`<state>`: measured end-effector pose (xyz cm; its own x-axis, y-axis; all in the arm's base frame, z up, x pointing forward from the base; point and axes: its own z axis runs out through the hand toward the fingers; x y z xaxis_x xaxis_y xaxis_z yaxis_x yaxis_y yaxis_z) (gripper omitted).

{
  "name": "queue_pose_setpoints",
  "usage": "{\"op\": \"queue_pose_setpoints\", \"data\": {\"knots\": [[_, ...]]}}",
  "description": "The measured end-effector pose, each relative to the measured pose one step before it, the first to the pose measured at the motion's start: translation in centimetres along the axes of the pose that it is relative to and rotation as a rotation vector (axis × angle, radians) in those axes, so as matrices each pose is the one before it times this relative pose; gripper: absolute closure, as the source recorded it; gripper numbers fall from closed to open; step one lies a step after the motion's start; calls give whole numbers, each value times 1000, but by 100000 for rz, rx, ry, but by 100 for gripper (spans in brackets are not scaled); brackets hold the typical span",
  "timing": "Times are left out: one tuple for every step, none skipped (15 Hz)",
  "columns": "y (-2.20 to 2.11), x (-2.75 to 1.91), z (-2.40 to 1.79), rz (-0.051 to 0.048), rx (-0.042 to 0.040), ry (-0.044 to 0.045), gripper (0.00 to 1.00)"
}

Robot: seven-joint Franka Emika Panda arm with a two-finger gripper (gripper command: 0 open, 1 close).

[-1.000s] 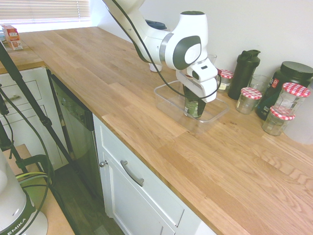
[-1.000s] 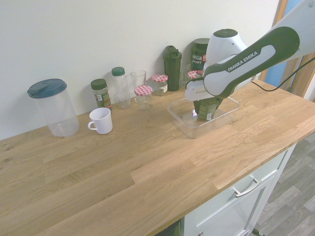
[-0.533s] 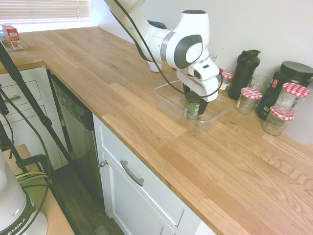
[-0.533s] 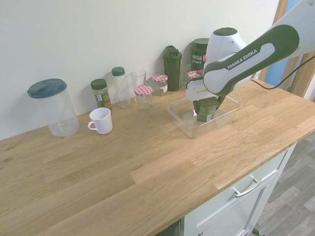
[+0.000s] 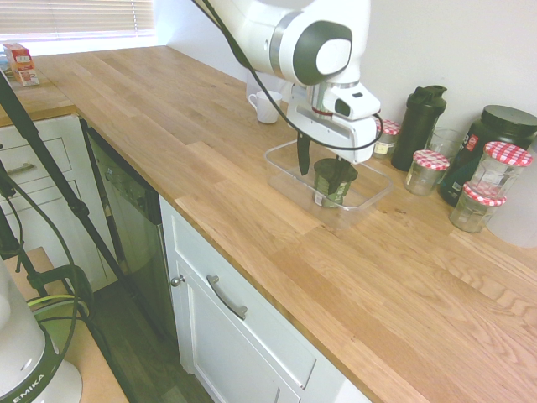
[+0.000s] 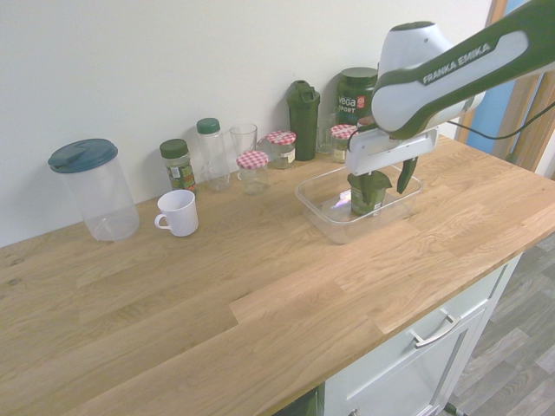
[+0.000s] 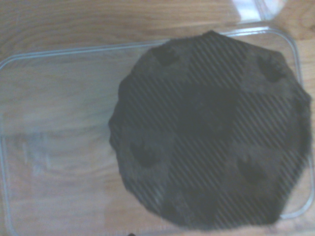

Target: Put the cereal into the container

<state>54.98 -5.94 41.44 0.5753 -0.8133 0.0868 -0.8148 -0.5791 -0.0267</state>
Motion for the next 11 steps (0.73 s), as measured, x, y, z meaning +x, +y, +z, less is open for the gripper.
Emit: {"op": "queue_pose_setpoints", "data": {"knots": [[1109,129,-1847,-586,256,-1904,0],[1390,252,-2041,-207,433,-1089,0],[1528,333,-1874,200,280,-388,0],[1611,472,-1568,-160,327,-186,0],[1447,468,-1049,-793,397,-395,0],[1189,340,-451,-986,161,-268,0],[1096,134,162,-1074,-200,-471,0],[922,-49,470,-718,-360,-677,0],[800,-242,661,-150,-424,-671,0],[743,-244,531,15,9,-143,0],[599,-200,327,241,371,272,0]]}}
